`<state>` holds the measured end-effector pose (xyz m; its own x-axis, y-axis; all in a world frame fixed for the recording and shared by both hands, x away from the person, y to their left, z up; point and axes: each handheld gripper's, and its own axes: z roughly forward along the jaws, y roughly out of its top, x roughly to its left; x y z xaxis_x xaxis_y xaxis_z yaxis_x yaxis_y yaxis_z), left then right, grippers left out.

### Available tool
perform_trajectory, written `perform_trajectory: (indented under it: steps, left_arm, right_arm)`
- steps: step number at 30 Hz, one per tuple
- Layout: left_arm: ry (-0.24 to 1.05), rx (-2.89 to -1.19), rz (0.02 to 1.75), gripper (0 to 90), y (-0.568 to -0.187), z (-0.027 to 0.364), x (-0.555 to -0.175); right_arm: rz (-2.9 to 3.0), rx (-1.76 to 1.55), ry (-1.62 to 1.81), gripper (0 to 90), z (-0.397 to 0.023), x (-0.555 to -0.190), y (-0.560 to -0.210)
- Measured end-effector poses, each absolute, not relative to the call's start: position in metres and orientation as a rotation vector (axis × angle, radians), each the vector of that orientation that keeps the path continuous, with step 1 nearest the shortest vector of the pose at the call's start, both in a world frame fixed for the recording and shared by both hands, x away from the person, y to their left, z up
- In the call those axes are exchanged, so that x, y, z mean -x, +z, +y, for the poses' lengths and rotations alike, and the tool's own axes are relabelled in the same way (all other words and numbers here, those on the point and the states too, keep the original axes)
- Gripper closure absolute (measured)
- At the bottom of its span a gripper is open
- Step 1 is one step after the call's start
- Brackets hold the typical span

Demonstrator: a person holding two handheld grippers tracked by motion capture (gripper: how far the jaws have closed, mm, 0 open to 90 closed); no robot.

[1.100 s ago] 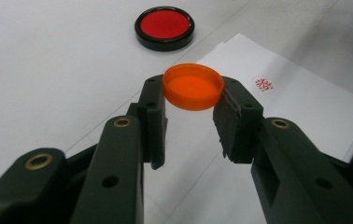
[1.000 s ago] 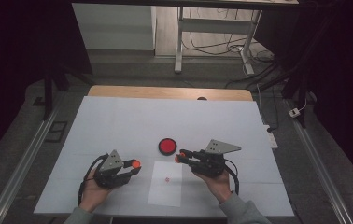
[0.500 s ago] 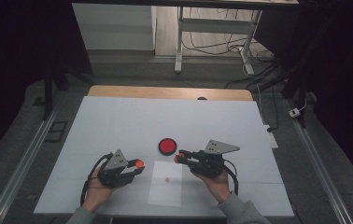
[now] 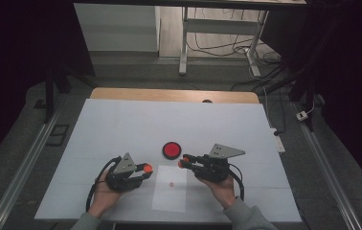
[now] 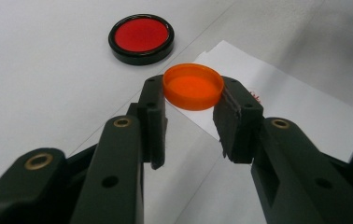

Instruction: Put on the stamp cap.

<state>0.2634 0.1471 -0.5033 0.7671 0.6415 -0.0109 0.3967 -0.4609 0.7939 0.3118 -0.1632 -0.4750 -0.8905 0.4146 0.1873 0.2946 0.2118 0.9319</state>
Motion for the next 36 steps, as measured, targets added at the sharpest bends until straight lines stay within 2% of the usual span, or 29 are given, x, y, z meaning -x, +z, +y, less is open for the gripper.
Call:
perform_trajectory:
  steps: [36]
  left_arm:
    - [0.324, -2.147, 0.676, 64.5, -0.503, 0.097, -0.28]
  right_arm:
    - [2.373, -0.69, 1.776, 71.7, -0.16, -0.311, -0.476]
